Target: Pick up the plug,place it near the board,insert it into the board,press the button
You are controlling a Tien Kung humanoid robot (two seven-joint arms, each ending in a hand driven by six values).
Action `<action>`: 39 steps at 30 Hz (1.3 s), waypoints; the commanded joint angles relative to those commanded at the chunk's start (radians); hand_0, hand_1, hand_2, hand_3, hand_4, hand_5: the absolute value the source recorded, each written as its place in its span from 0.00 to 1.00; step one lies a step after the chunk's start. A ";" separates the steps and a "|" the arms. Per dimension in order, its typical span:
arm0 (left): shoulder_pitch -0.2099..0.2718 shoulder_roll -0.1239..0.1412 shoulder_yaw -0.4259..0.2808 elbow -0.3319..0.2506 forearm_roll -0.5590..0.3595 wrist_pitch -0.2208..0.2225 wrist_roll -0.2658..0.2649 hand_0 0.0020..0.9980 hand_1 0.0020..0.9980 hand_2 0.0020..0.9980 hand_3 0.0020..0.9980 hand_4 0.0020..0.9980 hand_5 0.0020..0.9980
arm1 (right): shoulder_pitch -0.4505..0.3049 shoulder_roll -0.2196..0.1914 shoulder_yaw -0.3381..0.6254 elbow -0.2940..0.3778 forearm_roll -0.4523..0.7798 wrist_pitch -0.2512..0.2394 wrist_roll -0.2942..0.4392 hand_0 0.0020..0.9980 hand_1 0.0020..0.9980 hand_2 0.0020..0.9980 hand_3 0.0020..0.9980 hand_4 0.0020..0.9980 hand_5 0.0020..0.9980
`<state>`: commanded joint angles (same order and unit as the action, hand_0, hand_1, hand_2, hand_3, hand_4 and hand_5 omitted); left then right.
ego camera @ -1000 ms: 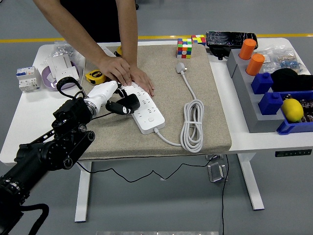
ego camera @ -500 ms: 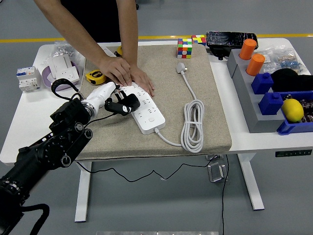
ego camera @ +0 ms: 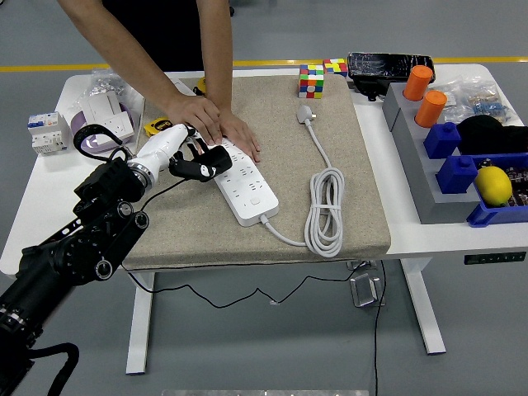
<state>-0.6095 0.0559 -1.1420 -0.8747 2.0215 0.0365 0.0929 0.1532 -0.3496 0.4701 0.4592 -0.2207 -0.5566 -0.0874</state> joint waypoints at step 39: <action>0.070 0.056 -0.055 0.058 0.070 0.024 -0.020 0.43 0.55 0.51 0.42 0.72 0.19 | -0.003 0.001 0.011 0.000 0.000 0.002 -0.002 0.95 0.92 0.84 0.82 1.00 1.00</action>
<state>-0.5390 0.1120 -1.1969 -0.8165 2.0914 0.0610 0.0729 0.1499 -0.3487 0.4815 0.4589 -0.2212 -0.5550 -0.0897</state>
